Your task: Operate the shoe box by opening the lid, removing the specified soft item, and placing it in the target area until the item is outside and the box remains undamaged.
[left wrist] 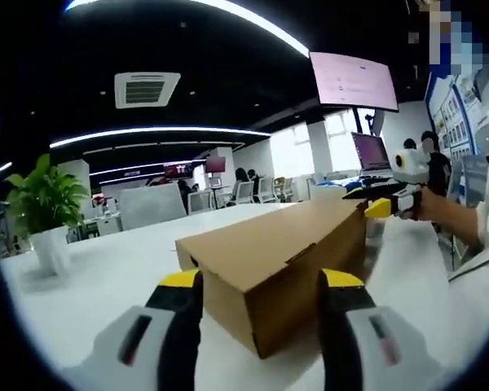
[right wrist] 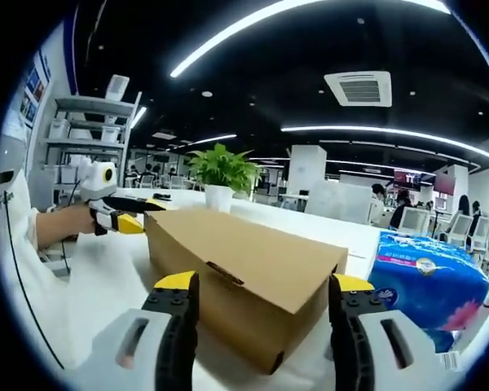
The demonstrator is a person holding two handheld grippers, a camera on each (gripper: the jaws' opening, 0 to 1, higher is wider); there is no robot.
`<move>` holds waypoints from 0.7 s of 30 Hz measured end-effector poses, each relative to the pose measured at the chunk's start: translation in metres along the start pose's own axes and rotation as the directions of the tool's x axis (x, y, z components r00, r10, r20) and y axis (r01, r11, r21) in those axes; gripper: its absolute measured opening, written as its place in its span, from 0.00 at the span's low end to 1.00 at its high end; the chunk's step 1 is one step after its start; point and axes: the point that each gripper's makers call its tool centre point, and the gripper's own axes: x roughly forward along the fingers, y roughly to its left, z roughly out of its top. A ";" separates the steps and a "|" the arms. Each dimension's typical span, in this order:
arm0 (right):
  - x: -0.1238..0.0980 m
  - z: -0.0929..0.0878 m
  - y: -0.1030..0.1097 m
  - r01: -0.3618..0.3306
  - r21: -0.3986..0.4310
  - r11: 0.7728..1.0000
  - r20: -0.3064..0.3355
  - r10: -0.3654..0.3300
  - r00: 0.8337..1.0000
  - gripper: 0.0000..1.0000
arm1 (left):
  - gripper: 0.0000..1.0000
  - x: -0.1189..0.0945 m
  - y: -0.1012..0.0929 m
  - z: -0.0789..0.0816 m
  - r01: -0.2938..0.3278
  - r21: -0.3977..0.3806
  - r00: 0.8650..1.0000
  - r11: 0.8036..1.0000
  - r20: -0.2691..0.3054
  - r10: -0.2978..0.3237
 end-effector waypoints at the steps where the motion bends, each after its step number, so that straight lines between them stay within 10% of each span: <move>1: -0.001 0.004 0.000 0.000 0.005 1.000 0.012 0.000 1.000 0.66 | 0.58 -0.001 0.001 0.003 -0.004 -0.019 1.000 1.000 0.003 0.004; 14: -0.001 0.038 -0.010 0.057 -0.062 0.996 0.048 -0.054 0.997 0.47 | 0.60 -0.015 0.001 0.046 -0.014 -0.026 0.996 1.000 0.093 0.017; 21: -0.002 0.049 -0.006 0.008 0.045 0.999 0.085 -0.012 0.996 0.45 | 0.51 -0.026 0.012 0.070 -0.071 0.038 0.990 0.997 0.124 0.065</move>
